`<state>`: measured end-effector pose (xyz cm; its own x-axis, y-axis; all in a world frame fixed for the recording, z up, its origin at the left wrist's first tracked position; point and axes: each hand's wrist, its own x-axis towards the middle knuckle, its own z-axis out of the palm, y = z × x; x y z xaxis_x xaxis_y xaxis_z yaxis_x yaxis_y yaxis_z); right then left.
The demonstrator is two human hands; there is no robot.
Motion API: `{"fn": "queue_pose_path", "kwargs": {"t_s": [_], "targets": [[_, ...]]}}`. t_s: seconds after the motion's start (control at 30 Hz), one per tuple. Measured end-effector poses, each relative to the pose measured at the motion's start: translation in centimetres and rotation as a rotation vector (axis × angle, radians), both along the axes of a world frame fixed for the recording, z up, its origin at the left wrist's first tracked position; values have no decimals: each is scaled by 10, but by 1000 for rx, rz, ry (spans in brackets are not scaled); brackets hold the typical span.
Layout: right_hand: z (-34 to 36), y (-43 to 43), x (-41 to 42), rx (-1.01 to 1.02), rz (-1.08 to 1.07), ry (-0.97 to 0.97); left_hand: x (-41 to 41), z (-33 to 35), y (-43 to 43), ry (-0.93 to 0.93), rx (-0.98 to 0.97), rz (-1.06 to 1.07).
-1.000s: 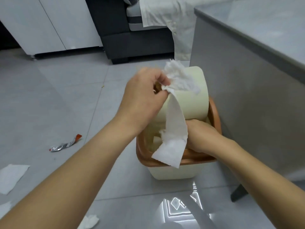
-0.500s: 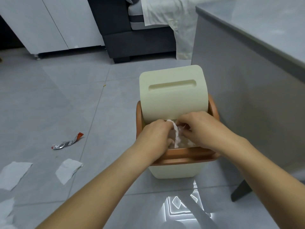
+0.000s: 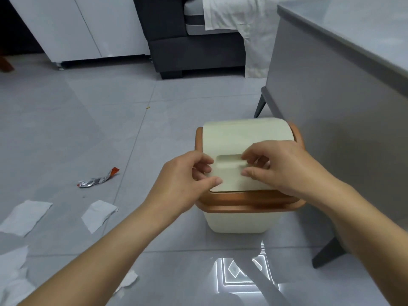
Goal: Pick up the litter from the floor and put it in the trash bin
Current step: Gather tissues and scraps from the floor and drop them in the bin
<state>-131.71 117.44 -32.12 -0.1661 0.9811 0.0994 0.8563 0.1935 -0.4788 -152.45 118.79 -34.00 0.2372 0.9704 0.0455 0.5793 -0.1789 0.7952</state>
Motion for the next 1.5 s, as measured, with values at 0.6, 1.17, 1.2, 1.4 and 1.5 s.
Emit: {"fn": "queue_pose_path", "kwargs": {"t_s": [0.6, 1.17, 1.2, 1.4, 1.5], "targets": [[-95, -16, -253, -256, 820, -386, -306, -133, -139, -14, -414, 605], [-262, -48, -333, -402, 607, -486, -381, -260, -211, 312, -394, 586], [-255, -47, -335, -360, 582, -405, -380, -262, -211, 345, -375, 584], [-222, -30, -388, -122, 485, -31, -376, -267, -210, 400, -321, 616], [-239, -24, -417, -152, 515, -170, -378, -259, -211, 236, -300, 732]]}}
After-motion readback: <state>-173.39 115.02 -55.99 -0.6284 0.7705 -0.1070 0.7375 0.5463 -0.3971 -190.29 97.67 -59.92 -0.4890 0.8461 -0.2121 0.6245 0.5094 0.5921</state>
